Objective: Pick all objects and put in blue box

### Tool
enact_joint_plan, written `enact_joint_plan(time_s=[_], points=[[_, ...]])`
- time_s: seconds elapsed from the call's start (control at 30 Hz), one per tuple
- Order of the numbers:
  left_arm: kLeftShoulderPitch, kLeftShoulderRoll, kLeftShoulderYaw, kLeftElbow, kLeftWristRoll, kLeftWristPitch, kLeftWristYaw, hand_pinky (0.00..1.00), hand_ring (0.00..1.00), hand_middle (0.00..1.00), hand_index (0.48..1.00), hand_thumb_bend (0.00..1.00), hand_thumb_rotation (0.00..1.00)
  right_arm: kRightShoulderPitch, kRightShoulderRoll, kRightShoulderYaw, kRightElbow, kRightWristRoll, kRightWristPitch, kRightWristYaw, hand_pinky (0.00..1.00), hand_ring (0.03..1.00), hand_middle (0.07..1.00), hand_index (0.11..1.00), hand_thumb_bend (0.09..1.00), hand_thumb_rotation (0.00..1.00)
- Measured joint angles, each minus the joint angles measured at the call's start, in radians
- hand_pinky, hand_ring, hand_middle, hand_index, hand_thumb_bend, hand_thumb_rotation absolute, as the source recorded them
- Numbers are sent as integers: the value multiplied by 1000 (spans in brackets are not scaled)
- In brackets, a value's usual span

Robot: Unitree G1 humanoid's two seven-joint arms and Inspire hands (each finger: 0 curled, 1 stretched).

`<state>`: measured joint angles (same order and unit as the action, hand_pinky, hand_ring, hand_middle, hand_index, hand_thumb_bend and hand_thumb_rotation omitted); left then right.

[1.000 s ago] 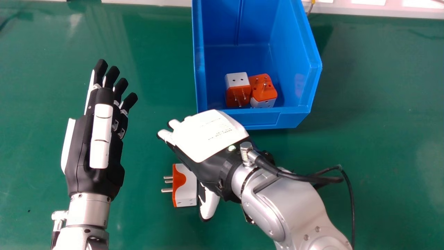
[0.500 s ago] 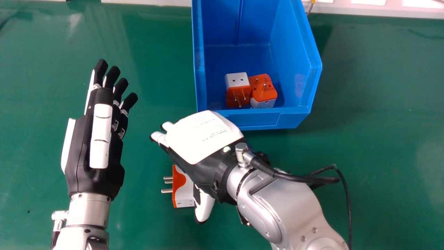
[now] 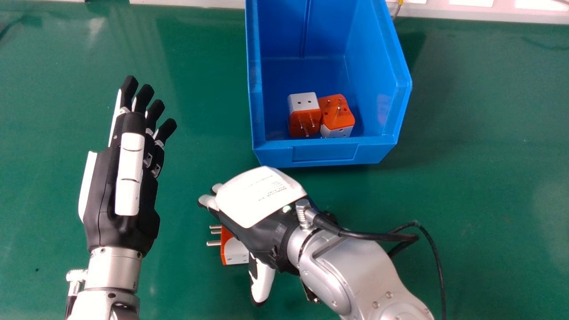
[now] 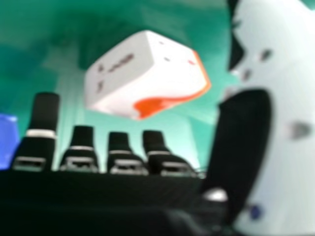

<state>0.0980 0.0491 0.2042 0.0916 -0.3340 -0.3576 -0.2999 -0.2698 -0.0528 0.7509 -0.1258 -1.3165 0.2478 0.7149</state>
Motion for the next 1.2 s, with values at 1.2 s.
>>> enact_joint_plan(time_s=[1.2], points=[[1,-4,-4,-3,1,-1,5,934,974,987,979,690,813,-101,-19,10,219,207,-66,-237,632,795,838,830,649,87]])
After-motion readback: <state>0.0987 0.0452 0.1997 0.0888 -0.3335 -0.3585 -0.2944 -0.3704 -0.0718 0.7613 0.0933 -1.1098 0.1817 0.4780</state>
